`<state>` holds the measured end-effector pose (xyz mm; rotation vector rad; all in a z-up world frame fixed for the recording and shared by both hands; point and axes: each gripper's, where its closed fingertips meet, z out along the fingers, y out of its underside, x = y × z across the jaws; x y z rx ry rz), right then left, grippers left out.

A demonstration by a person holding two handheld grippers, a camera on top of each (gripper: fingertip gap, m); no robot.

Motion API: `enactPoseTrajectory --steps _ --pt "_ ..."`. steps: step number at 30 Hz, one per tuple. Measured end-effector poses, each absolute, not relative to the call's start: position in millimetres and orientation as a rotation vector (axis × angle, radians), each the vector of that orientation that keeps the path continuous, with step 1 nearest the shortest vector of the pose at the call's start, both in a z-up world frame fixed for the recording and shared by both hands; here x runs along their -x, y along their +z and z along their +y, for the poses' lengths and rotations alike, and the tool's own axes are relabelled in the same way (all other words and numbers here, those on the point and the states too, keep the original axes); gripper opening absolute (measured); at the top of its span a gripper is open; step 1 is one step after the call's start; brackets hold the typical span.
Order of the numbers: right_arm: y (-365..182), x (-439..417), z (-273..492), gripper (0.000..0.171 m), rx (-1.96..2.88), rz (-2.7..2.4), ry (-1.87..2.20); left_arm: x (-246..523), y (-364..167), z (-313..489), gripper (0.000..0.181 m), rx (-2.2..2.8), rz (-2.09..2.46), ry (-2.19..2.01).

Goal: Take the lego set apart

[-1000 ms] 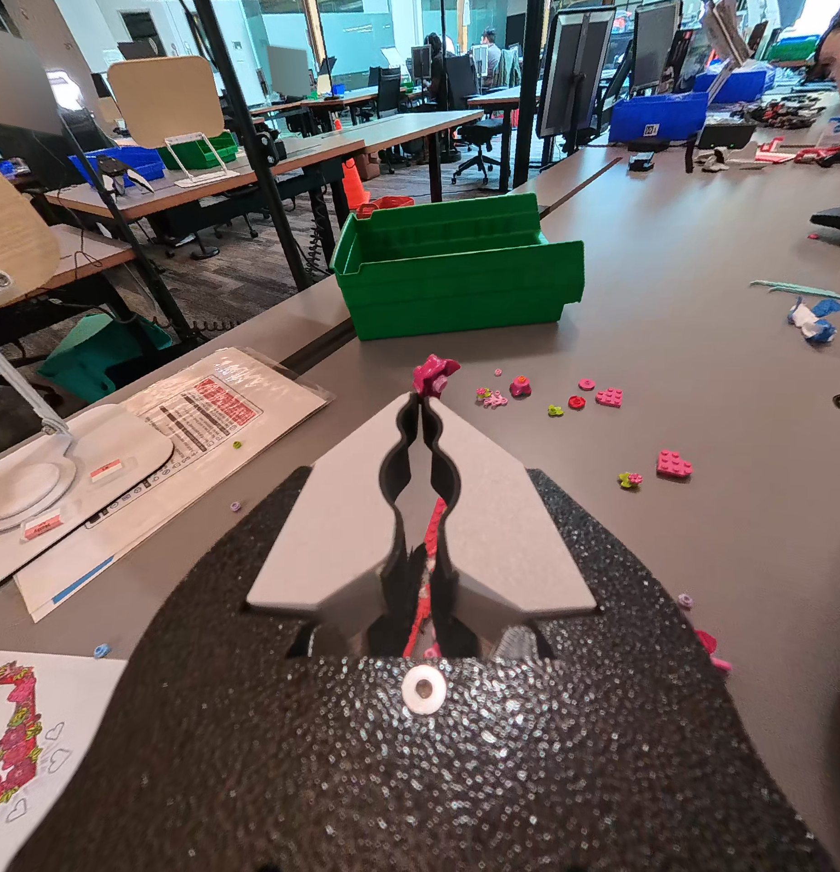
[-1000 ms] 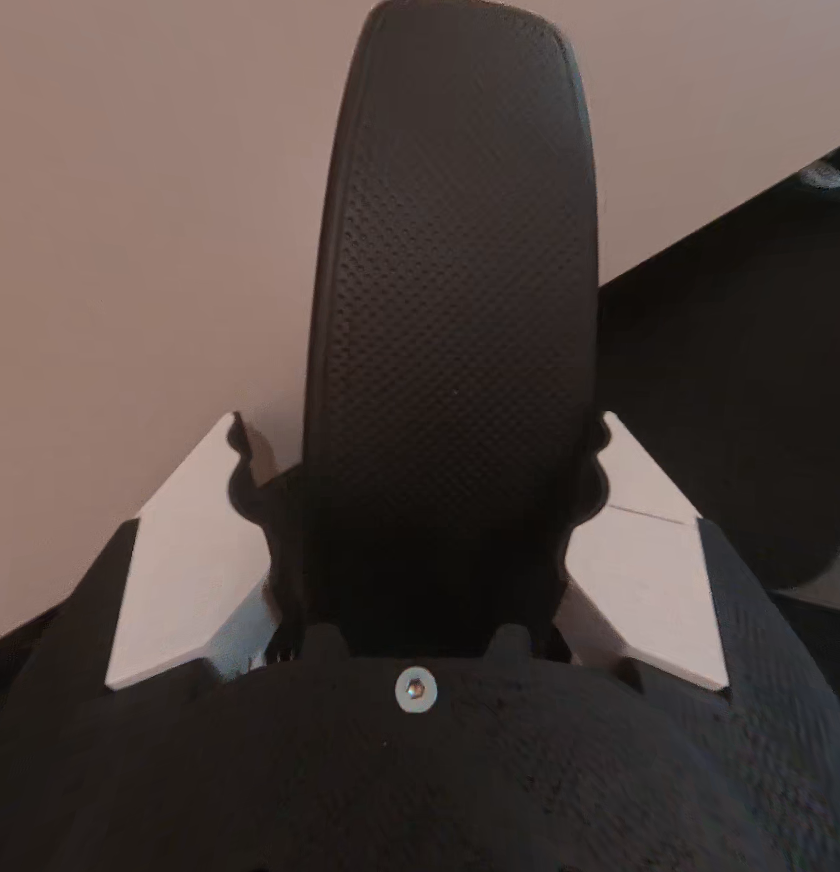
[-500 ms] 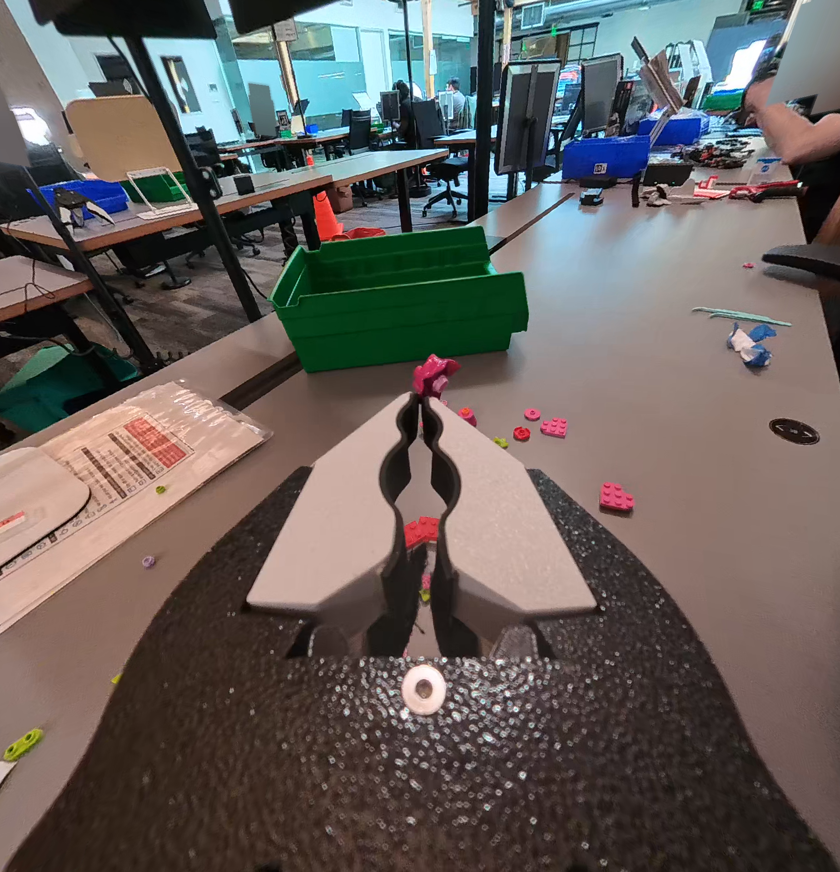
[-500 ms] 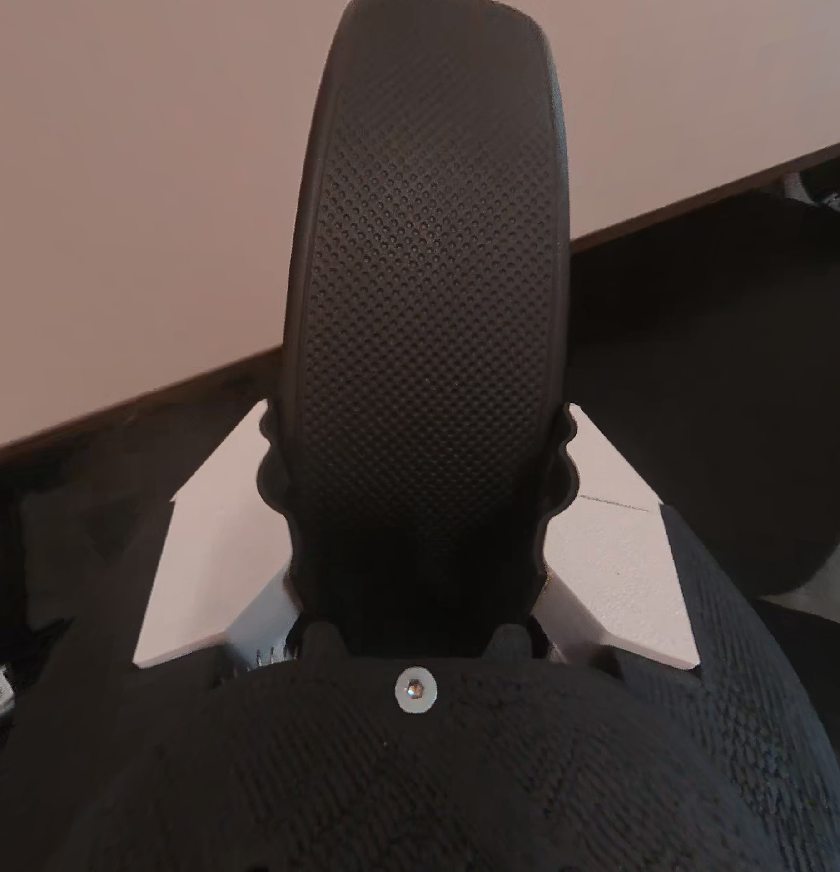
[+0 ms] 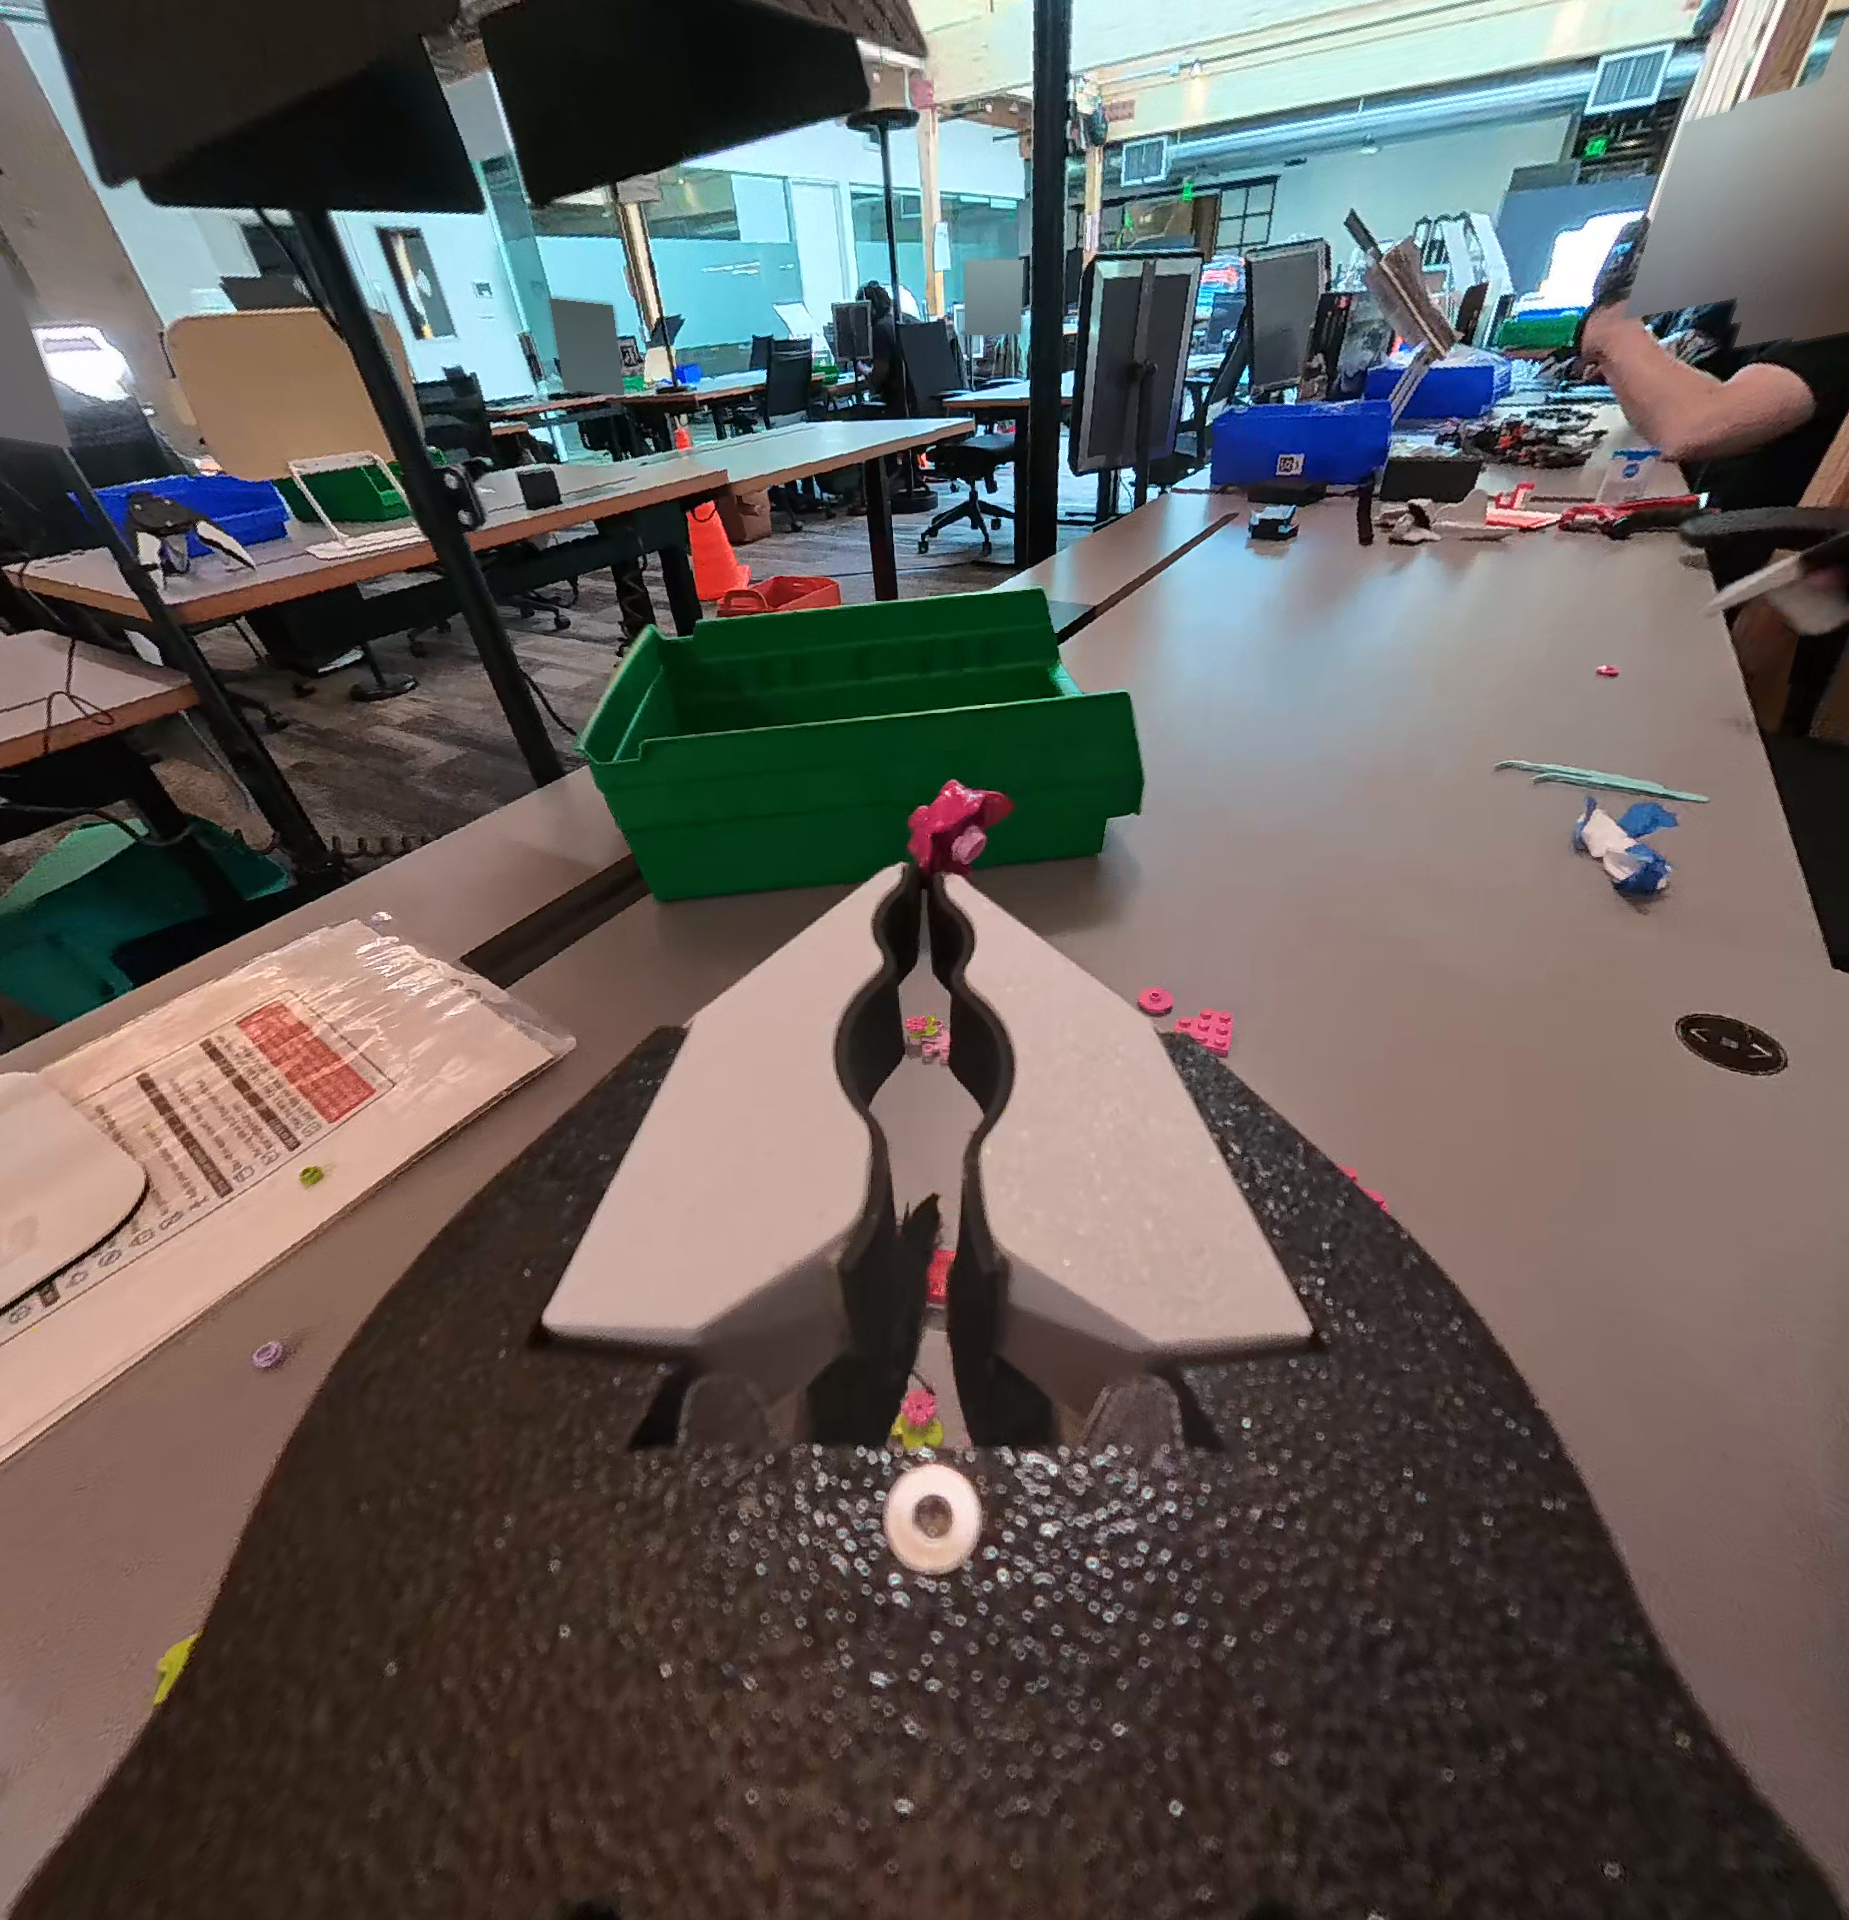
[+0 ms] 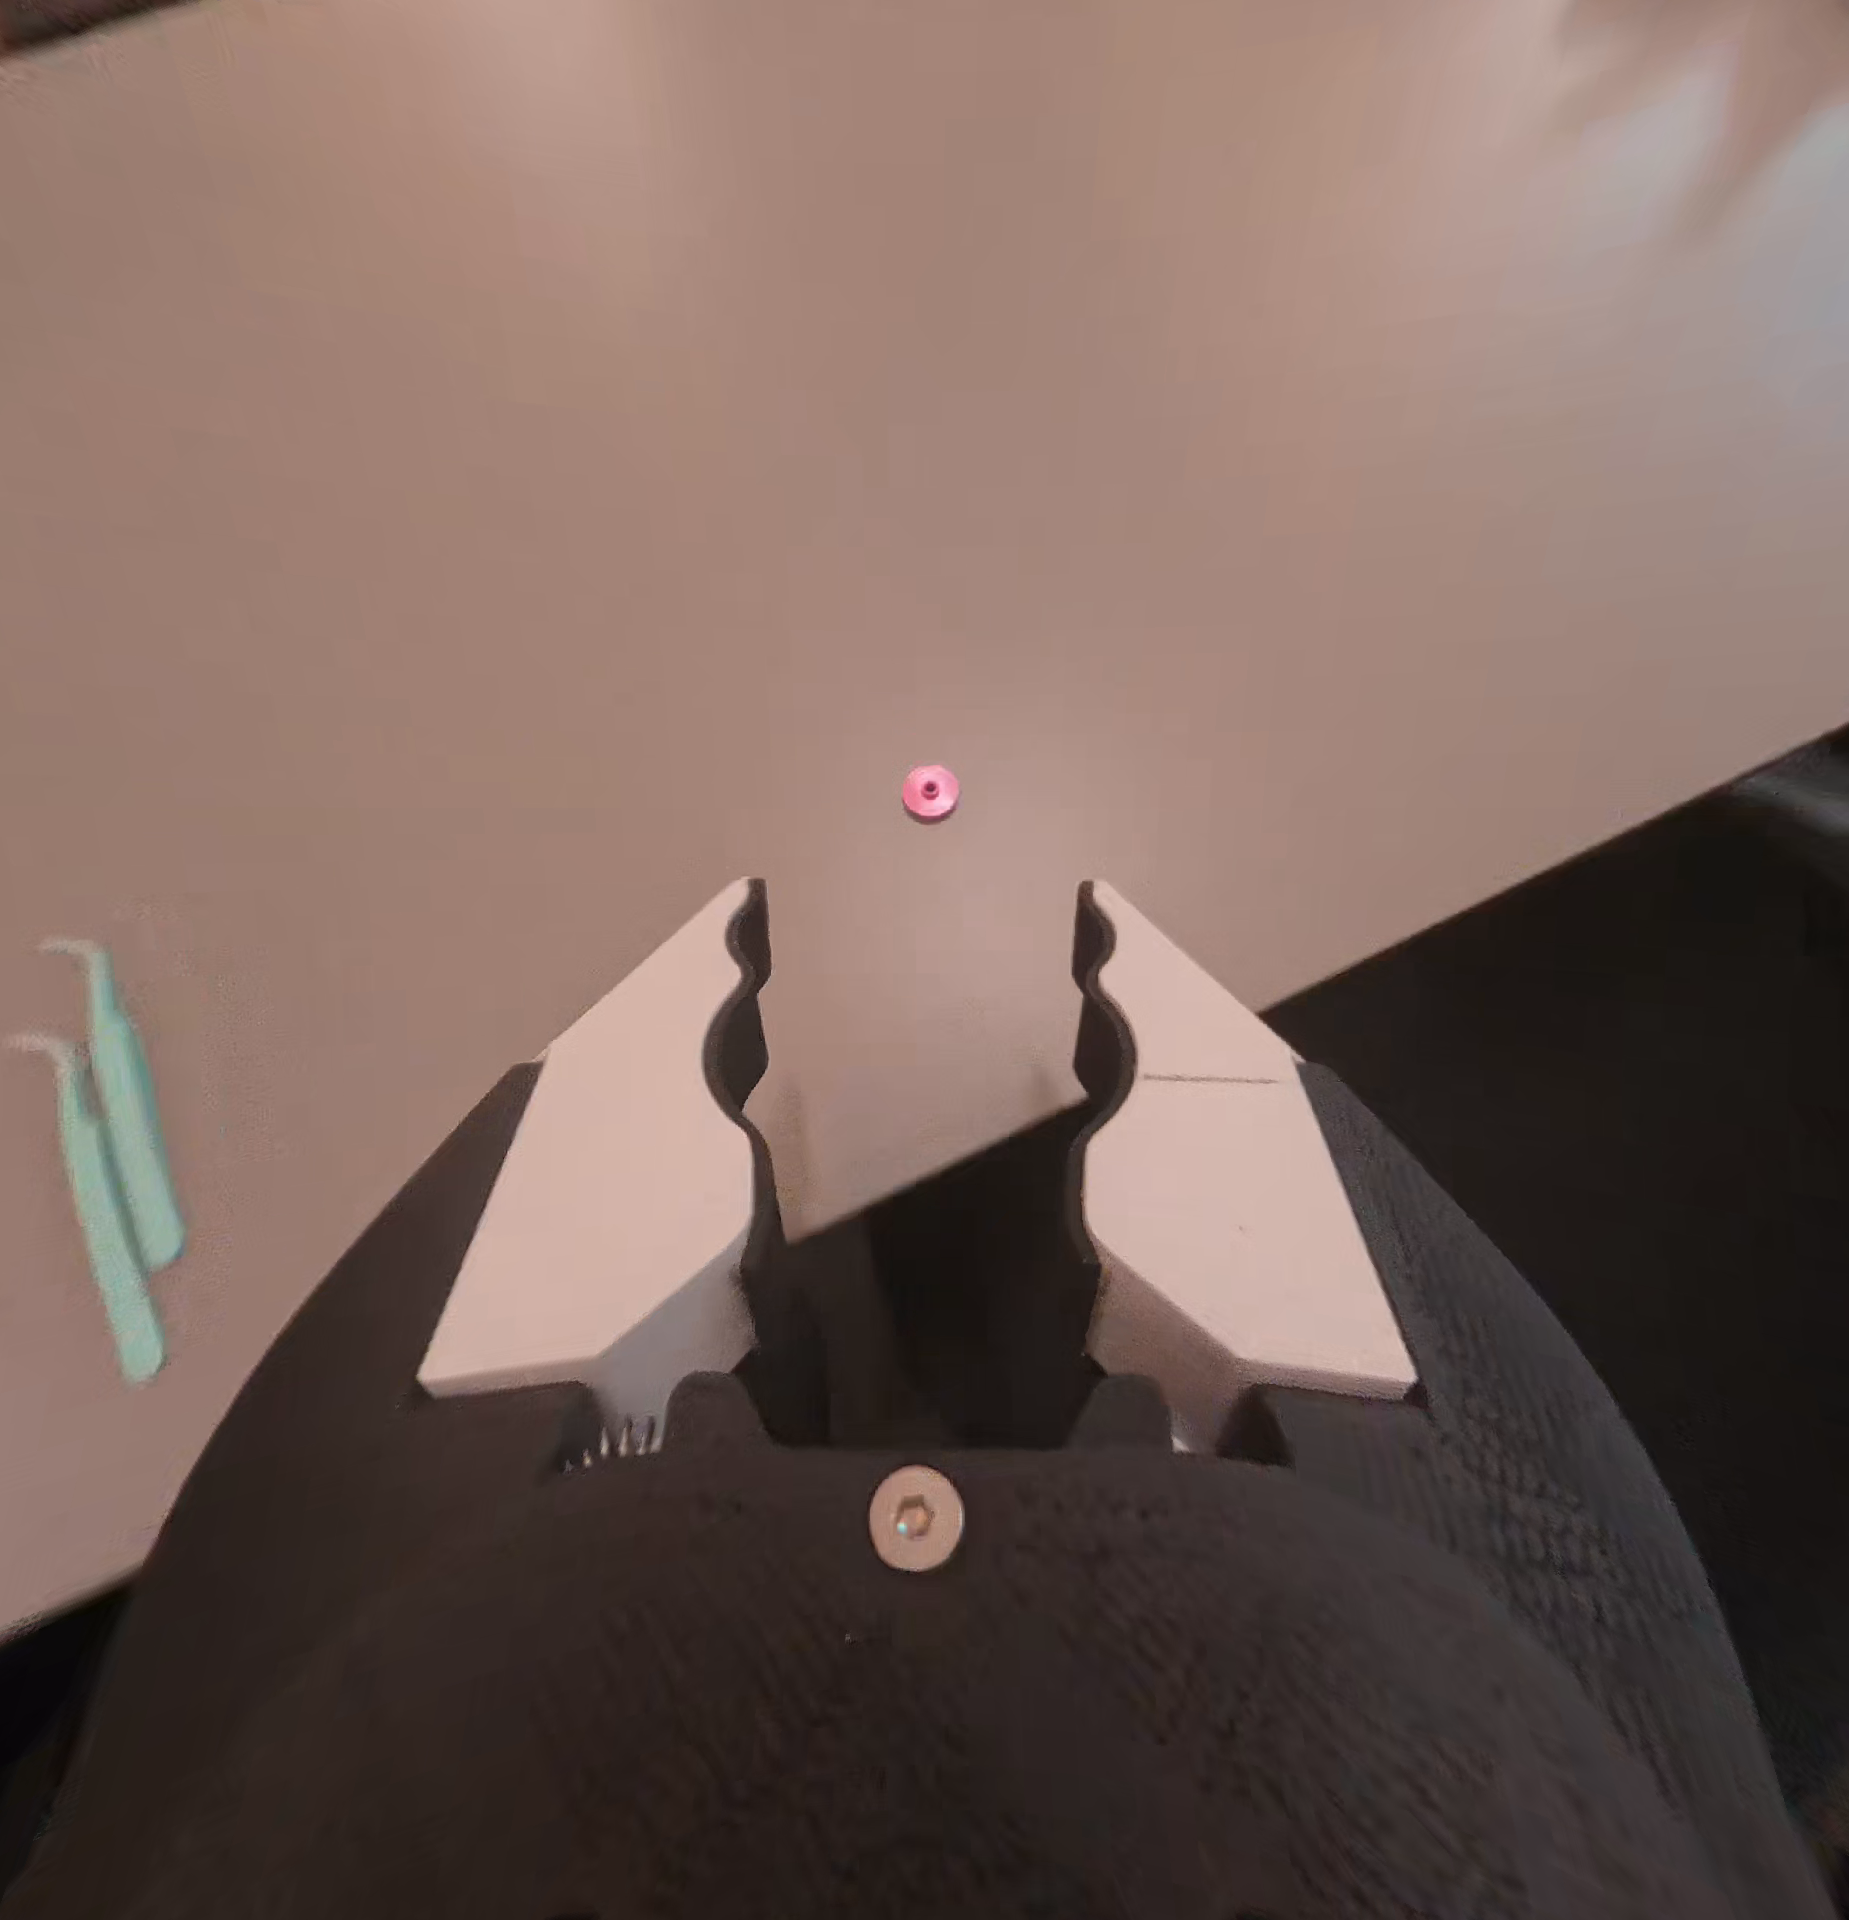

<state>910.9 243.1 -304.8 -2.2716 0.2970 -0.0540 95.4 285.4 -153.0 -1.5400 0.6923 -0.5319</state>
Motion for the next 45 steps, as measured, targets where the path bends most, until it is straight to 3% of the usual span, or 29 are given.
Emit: enactPoseTrajectory --steps 6,10,16,18,22,25,30,36,41,45 --pt "-359.6 -925.5 270.6 0.056 2.295 0.396 -0.093 -94.1 -154.9 283.5 0.000 1.560 0.698 -0.496" --pt "-360.7 -925.5 280.6 0.037 2.230 0.335 -0.120 -89.3 -160.1 282.0 0.000 1.578 0.667 -0.503" --pt "-360.8 -918.1 290.9 0.037 2.233 0.247 -0.083 -85.6 -167.6 283.8 0.000 1.608 0.658 -0.489" --pt "-361.1 -921.1 290.5 0.015 2.235 0.254 -0.107 -86.1 -167.2 284.5 0.000 1.611 0.664 -0.485" --pt "-358.9 -912.6 289.3 0.014 2.239 0.148 -0.152 -84.5 -167.7 284.1 0.000 1.607 0.683 -0.455" --pt "-328.5 -876.4 299.5 0.014 2.075 -0.097 -0.260 -78.3 -165.9 282.4 0.000 1.603 0.673 -0.459" --pt "-257.0 -751.3 315.8 0.014 1.867 -0.457 -0.262 -54.8 -157.3 276.3 0.000 1.577 0.634 -0.473" --pt "-182.3 -503.1 318.9 0.014 1.698 -0.843 -0.015 -6.3 -178.1 270.4 0.000 1.668 0.729 -0.390" --pt "-179.3 -273.4 288.7 0.014 1.573 -1.186 0.331 45.4 -186.3 260.5 0.000 1.752 0.754 -0.445" --pt "-211.4 -123.5 255.8 0.014 1.566 -1.393 0.611 66.0 -211.2 245.5 0.000 1.879 0.803 -0.583"
